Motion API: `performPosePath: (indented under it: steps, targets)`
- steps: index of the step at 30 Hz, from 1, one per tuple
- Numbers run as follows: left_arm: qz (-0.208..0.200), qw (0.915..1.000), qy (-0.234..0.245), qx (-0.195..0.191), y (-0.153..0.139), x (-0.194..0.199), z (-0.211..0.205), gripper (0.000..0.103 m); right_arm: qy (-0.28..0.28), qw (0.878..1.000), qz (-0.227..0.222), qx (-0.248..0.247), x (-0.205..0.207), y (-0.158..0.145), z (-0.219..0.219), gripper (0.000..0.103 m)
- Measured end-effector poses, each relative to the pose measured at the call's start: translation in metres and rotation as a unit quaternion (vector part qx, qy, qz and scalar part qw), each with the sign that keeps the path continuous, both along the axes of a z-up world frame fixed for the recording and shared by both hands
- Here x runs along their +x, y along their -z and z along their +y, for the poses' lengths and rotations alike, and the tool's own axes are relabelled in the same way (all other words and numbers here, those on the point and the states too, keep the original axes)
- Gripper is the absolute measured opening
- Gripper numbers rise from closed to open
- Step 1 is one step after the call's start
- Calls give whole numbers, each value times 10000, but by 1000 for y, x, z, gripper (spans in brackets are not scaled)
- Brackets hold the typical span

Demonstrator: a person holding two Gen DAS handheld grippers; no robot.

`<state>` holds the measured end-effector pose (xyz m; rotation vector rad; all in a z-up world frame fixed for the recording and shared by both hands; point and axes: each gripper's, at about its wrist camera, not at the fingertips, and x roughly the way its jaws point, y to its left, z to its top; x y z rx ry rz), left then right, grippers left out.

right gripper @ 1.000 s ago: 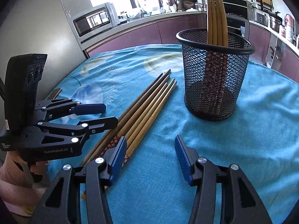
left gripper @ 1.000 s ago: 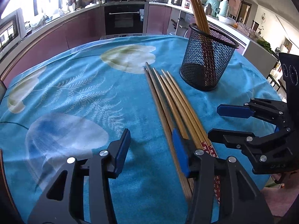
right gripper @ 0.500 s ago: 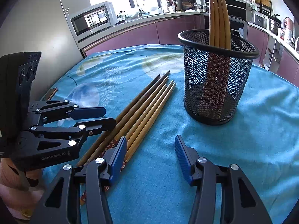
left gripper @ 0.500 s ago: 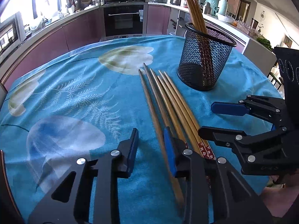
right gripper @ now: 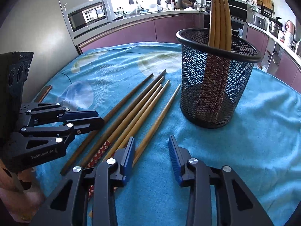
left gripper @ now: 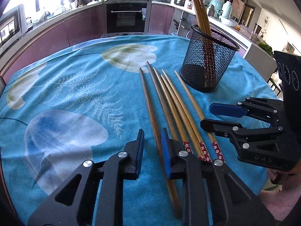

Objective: Organize utensils
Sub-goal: 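Move both open tools toward the remaining chopsticks on the cloth, then close the left tool on one chopstick while the right tool grasps another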

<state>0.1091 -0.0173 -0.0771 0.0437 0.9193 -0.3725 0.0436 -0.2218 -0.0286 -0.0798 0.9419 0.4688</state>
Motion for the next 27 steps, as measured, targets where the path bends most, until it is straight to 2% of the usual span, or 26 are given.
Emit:
performPosePath:
  steps: [11, 14, 16, 18, 21, 27]
  targets:
    - [-2, 9998, -16, 180, 3, 27, -11, 24, 97, 9999, -2, -62, 16, 2, 10, 33]
    - [-31, 9997, -55, 239, 3, 32, -15, 18, 232, 9997, 9, -30, 19, 3, 7, 20]
    - [-12, 9998, -70, 179, 3, 32, -16, 10, 328, 9993, 90, 132, 21, 4, 1, 15]
    - [-26, 9998, -111, 160, 3, 31, -16, 10, 407, 9986, 173, 293, 22, 4, -6, 9]
    - [-34, 9997, -216, 91, 2, 28, -13, 9, 488, 9974, 248, 477, 21, 5, -14, 6]
    - [-44, 9993, -347, -117, -4, 19, -1, 8, 527, 9960, 211, 688, 14, 1, -24, 6]
